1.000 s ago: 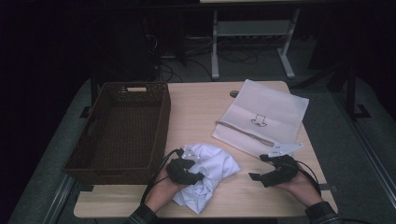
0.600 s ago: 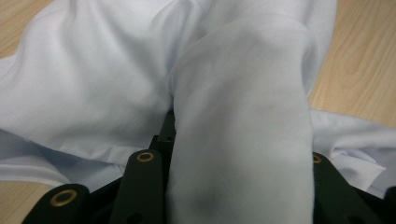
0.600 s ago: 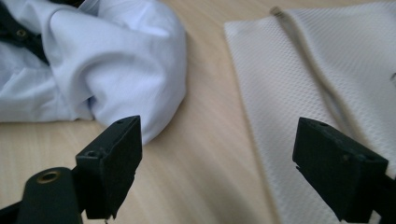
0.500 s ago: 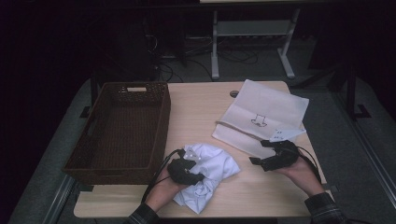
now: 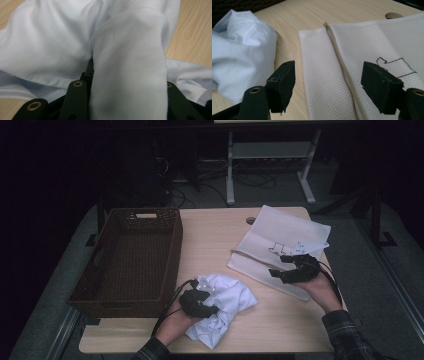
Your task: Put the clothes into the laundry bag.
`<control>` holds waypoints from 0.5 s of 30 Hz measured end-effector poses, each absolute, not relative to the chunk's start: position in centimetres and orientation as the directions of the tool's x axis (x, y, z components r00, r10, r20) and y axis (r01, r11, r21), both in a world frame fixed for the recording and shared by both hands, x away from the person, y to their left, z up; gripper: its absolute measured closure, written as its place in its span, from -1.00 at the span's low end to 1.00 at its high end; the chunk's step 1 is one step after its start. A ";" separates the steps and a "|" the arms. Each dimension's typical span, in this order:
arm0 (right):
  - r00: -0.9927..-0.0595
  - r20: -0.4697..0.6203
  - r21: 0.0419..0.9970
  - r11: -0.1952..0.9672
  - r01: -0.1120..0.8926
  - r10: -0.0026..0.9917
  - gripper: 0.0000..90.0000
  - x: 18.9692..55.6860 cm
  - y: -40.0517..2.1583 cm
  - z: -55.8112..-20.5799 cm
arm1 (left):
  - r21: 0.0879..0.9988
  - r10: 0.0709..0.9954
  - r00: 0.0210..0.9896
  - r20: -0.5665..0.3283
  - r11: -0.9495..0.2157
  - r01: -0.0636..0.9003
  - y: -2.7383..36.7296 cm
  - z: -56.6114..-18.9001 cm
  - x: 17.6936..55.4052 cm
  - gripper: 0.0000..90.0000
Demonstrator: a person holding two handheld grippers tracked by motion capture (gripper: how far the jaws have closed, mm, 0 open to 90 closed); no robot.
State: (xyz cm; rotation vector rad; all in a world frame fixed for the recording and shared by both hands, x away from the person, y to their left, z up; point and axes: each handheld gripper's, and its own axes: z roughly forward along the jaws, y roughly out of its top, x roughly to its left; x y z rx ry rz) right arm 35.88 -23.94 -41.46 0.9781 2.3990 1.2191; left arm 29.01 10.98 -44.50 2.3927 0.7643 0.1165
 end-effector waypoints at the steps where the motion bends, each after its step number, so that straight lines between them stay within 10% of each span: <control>1: -0.732 0.057 0.790 0.418 0.449 0.679 -0.40 36.2 -23.9 -41.5 | 0.584 0.550 0.829 -0.098 -0.643 0.496 11.0 -44.5 29.0 0.35; 15: -0.725 0.026 0.766 0.452 0.457 0.688 -0.24 39.8 -24.1 -42.2 | 0.580 0.549 0.829 -0.106 -0.643 0.500 11.0 -44.5 29.1 0.35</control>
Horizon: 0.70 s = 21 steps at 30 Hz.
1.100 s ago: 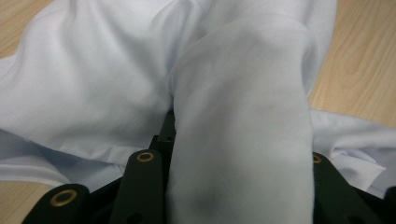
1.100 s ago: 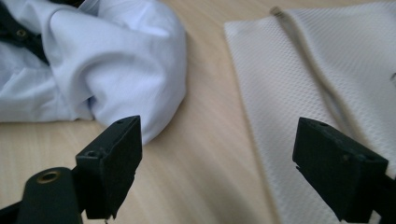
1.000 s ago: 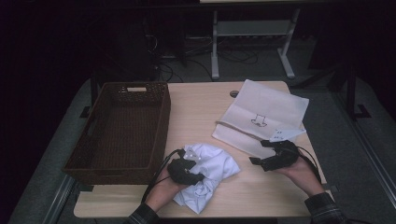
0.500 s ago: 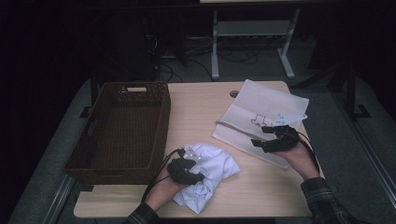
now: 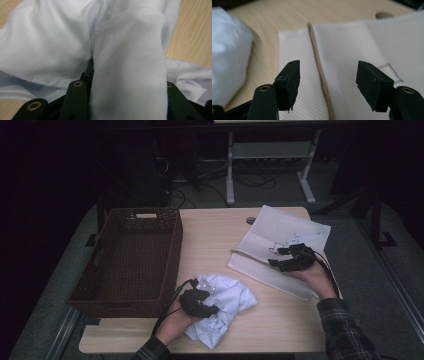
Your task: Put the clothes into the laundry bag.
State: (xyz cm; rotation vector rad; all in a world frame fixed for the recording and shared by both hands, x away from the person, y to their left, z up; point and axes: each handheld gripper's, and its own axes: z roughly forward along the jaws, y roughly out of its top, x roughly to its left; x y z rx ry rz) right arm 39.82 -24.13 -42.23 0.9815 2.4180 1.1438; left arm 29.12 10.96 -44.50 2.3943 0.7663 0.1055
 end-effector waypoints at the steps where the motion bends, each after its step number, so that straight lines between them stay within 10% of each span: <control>1: -0.725 0.008 0.748 0.477 0.461 0.688 -0.24 40.0 -24.3 -42.5 | 0.580 0.549 0.829 -0.104 -0.643 0.499 11.0 -44.5 29.1 0.35; 21: -0.713 0.057 0.703 0.480 0.526 0.699 0.00 42.5 -25.2 -46.8 | 0.580 0.549 0.828 -0.114 -0.640 0.504 11.0 -44.5 29.2 0.35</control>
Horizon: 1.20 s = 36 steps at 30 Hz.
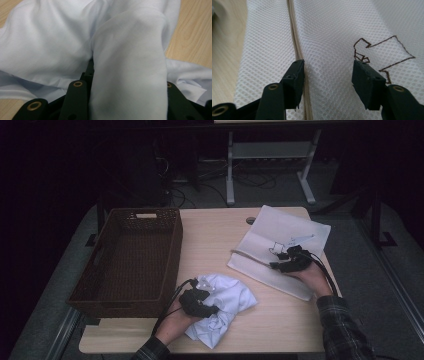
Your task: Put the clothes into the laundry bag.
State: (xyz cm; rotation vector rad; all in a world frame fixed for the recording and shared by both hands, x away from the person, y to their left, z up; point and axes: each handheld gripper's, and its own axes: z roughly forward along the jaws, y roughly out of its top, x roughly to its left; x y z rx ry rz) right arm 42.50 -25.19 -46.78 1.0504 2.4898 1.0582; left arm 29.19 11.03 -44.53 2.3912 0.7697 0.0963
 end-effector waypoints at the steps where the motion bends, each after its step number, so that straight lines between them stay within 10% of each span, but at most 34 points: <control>1: -0.714 0.049 0.697 0.488 0.525 0.698 0.00 42.5 -25.1 -46.9 | 0.580 0.550 0.827 -0.114 -0.639 0.505 11.0 -44.5 29.2 0.35; 13: -0.684 0.056 0.703 0.458 0.544 0.727 0.28 42.6 -25.2 -47.4 | 0.581 0.551 0.827 -0.115 -0.638 0.505 11.0 -44.5 29.2 0.35; 22: -0.659 0.067 0.699 0.436 0.567 0.749 0.90 42.4 -24.7 -47.2 | 0.580 0.552 0.828 -0.102 -0.643 0.500 10.9 -44.5 29.1 0.37; 36: -0.665 0.115 0.751 0.373 0.544 0.738 0.93 41.1 -23.8 -44.6 | 0.577 0.552 0.828 -0.100 -0.645 0.500 10.9 -44.5 29.1 0.37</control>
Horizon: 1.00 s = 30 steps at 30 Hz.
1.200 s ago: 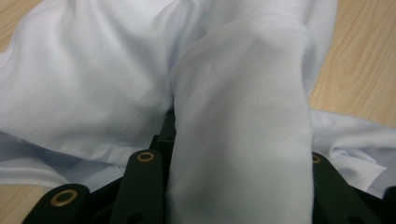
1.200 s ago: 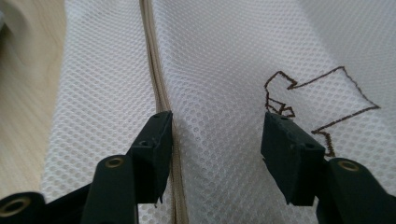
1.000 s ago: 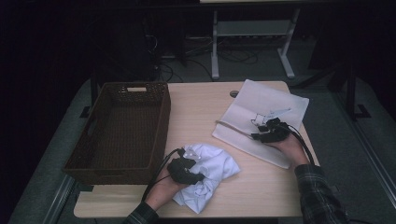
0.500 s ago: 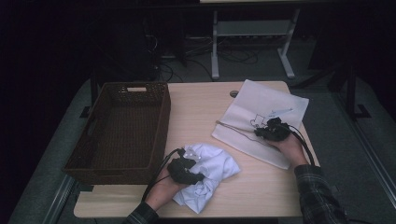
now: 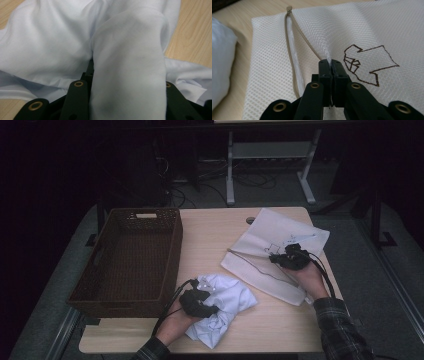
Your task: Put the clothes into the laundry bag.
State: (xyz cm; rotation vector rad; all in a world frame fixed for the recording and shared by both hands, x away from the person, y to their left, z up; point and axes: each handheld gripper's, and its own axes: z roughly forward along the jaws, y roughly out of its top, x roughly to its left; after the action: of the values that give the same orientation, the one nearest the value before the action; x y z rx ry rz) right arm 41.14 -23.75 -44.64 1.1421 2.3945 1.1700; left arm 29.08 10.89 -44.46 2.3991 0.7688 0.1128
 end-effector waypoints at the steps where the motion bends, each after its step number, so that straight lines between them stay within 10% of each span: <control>1: -0.661 0.122 0.755 0.363 0.546 0.740 0.93 41.1 -23.8 -44.5 | 0.577 0.551 0.828 -0.100 -0.646 0.500 10.9 -44.4 29.1 0.38; 30: -0.661 0.134 0.804 0.309 0.508 0.738 0.94 36.6 -24.1 -40.3 | 0.563 0.542 0.835 -0.096 -0.662 0.494 10.8 -44.2 29.3 0.41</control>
State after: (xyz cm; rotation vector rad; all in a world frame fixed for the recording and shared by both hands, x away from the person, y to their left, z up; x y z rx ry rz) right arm 36.56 -24.15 -40.28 1.1332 2.3192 1.2767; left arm 29.32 10.81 -44.23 2.4214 0.7565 0.1071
